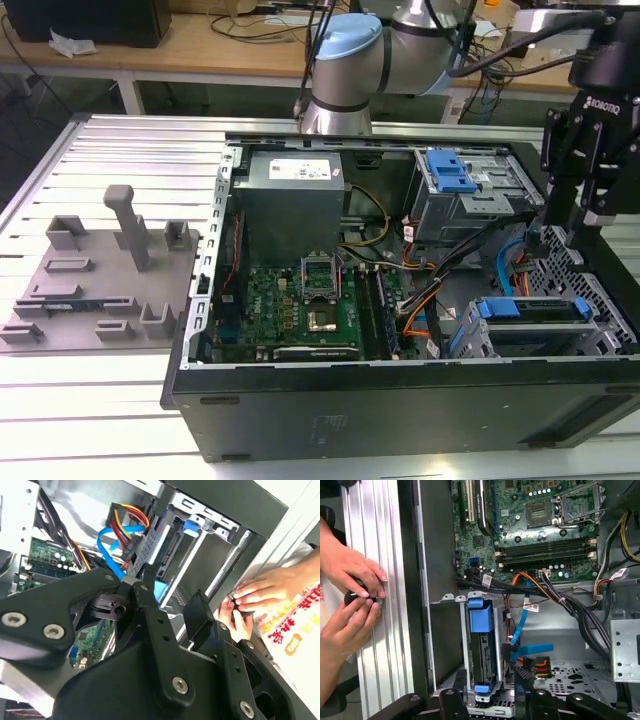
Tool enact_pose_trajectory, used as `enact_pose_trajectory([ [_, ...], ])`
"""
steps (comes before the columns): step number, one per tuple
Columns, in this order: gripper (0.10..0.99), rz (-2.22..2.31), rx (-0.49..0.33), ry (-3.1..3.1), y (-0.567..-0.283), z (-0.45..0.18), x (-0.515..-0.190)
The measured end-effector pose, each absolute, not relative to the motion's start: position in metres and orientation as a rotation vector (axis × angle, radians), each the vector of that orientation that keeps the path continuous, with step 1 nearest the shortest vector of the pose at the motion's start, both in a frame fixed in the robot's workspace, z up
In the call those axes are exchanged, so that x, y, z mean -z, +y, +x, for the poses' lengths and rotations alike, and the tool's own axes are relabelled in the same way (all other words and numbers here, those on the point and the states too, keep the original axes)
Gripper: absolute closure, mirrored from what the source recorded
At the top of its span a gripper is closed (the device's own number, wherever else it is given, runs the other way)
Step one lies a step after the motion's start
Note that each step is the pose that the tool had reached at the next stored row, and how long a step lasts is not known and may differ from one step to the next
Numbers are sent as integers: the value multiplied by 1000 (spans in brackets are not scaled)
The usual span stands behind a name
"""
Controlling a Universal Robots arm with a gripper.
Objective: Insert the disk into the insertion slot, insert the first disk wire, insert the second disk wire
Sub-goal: 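Insert the first disk wire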
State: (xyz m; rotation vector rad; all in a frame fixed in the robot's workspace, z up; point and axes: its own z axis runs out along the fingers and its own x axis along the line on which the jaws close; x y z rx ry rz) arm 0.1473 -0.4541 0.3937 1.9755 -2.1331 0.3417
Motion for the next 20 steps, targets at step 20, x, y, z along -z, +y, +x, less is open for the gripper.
enact_pose_trajectory([
  [20, 671, 1890, -390, -2141, -419, 154, -356],
])
